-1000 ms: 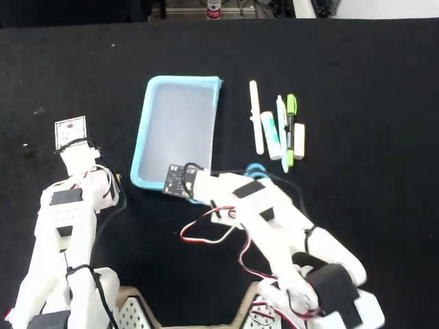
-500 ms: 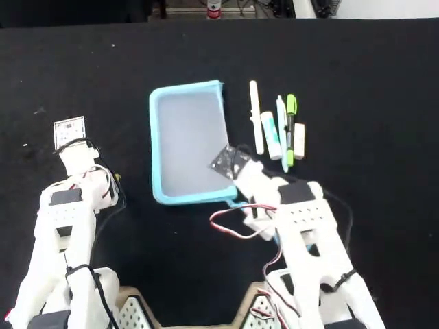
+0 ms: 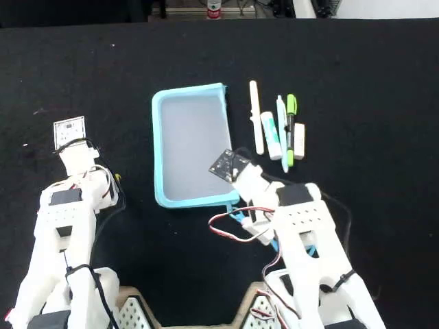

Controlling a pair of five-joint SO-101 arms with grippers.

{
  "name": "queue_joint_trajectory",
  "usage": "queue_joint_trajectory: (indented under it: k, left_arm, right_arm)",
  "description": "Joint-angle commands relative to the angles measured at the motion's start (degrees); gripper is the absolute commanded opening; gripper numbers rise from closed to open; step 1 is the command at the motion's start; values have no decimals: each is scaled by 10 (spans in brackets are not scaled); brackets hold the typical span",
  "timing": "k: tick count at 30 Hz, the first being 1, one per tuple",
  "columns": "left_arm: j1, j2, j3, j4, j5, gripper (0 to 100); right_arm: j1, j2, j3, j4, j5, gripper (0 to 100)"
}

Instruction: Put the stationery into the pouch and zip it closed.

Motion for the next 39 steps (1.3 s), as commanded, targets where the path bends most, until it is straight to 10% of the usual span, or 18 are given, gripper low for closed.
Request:
queue_joint_trajectory:
  k: [1, 10, 26, 39]
  left_arm:
    - [-4, 0, -35, -8, 4, 177]
    - [-4, 0, -35, -6, 4, 177]
    - [-4, 0, -35, -6, 4, 177]
    - [-4, 0, -35, -6, 4, 177]
  right_arm:
    - [-65, -14, -27, 7, -26, 208]
    - [-129, -13, 84, -193, -39, 208]
    - [-64, -12, 117, -198, 74, 168]
    - [-64, -8, 106, -178, 20, 166]
